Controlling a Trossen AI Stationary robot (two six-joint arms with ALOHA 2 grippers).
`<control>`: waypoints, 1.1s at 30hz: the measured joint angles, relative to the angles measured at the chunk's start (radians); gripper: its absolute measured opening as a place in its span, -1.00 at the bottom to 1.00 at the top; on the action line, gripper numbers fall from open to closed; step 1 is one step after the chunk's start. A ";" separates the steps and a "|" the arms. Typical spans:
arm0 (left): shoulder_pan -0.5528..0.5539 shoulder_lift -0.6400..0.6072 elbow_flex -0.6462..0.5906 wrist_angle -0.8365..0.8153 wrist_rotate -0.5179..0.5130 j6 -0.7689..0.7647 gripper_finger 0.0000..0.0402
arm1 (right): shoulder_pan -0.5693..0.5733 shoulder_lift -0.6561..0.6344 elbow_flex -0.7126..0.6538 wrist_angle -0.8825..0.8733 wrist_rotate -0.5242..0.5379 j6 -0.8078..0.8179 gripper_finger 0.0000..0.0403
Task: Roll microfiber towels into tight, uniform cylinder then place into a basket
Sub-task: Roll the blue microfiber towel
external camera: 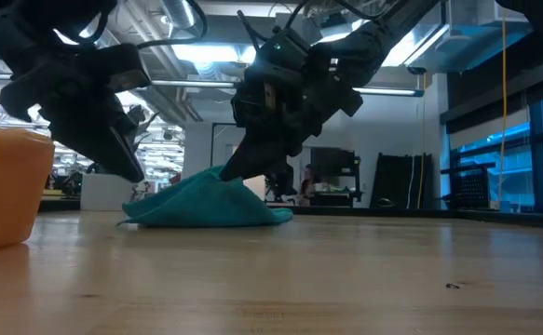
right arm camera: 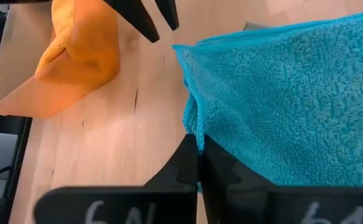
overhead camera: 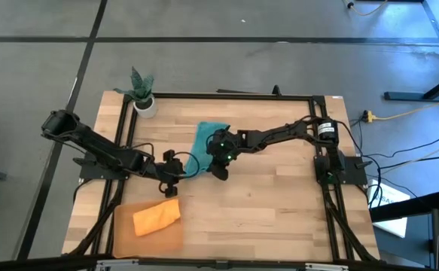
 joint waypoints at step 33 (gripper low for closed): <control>0.068 0.000 0.000 0.006 0.133 -0.114 -0.74 | 0.000 0.000 0.000 0.006 0.035 0.000 -0.98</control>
